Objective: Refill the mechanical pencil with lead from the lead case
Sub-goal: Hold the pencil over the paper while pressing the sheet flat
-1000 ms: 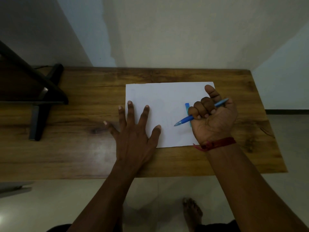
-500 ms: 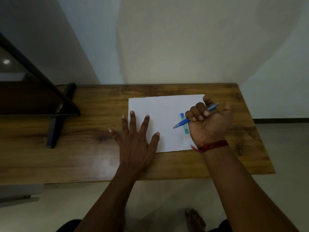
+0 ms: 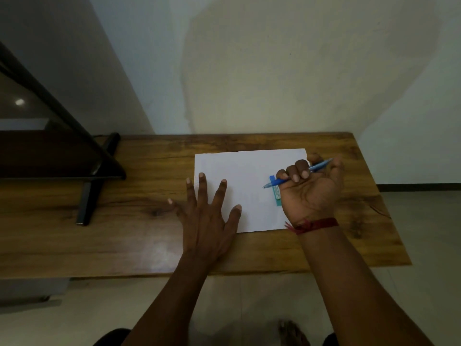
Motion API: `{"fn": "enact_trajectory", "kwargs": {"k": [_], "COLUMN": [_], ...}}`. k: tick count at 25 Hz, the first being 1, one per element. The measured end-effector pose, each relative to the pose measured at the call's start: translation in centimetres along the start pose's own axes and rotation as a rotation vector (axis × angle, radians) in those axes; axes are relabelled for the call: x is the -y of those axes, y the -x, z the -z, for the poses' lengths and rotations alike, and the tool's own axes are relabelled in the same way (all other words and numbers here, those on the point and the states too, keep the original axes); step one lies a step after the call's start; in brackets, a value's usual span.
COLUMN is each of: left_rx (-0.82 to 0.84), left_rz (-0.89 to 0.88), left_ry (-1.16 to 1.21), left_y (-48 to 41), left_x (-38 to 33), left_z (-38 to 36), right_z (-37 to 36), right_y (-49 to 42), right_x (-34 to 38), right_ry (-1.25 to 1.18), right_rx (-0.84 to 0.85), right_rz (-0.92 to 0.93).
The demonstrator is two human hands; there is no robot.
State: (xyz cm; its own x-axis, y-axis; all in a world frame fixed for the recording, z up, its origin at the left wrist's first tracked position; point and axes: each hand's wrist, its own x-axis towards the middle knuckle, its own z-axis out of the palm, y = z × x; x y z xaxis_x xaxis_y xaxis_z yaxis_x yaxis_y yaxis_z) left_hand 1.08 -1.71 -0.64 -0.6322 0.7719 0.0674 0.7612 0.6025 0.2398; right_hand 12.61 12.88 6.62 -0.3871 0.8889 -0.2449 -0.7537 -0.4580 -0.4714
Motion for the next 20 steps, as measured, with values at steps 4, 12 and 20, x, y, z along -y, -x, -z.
{"fn": "enact_trajectory", "kwargs": {"k": [4, 12, 20], "left_rx": [-0.025, 0.012, 0.021], "left_rz": [-0.010, -0.008, -0.012], "left_ry": [0.013, 0.025, 0.033], "left_y": [-0.4, -0.4, -0.5], "left_x": [-0.5, -0.2, 1.0], "left_z": [0.2, 0.4, 0.4], "right_z": [0.1, 0.3, 0.6], "right_y": [-0.6, -0.8, -1.0], "right_x": [0.1, -0.2, -0.7], "right_ry": [-0.002, 0.020, 0.002], "right_rx": [-0.005, 0.010, 0.018], "right_rz": [-0.019, -0.033, -0.083]}}
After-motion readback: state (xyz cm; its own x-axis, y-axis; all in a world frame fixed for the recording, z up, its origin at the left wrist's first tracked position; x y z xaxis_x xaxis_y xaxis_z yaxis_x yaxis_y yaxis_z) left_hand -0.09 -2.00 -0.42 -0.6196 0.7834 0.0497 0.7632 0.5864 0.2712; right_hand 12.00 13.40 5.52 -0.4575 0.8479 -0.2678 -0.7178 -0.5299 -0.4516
